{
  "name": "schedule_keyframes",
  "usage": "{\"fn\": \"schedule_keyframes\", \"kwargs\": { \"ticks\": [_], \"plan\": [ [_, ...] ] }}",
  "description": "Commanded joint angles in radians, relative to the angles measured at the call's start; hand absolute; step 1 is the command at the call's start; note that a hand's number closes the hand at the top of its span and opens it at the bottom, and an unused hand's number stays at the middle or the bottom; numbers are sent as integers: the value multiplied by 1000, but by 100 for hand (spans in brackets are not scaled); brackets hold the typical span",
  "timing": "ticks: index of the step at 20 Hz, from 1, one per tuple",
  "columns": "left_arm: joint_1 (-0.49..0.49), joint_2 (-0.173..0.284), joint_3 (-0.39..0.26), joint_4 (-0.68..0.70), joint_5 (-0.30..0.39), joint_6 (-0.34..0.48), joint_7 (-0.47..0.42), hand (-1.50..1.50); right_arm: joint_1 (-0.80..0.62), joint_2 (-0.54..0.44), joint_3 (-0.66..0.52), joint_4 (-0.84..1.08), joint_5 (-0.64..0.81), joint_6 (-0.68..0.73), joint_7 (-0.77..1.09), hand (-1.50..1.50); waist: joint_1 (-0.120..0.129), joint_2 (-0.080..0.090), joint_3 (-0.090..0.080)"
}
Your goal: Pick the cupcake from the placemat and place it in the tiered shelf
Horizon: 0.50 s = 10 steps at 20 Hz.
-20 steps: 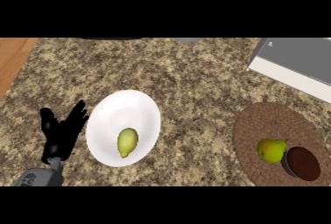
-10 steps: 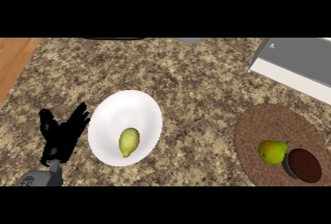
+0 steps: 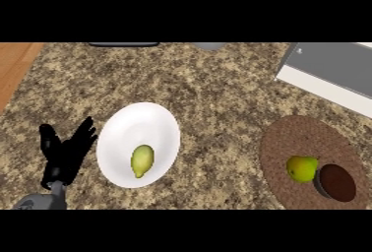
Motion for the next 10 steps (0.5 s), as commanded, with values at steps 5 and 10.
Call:
{"fn": "schedule_keyframes", "kwargs": {
  "ticks": [5,10],
  "plan": [
    [-18,-35,22,13,-33,7,6,0,17,109,-14,-253,26,-48,268,-150,-6,0,-2],
    [76,-15,48,-25,-11,-54,-18,0,84,144,4,-341,95,-47,360,-150,-7,-1,-2]
  ]
}}
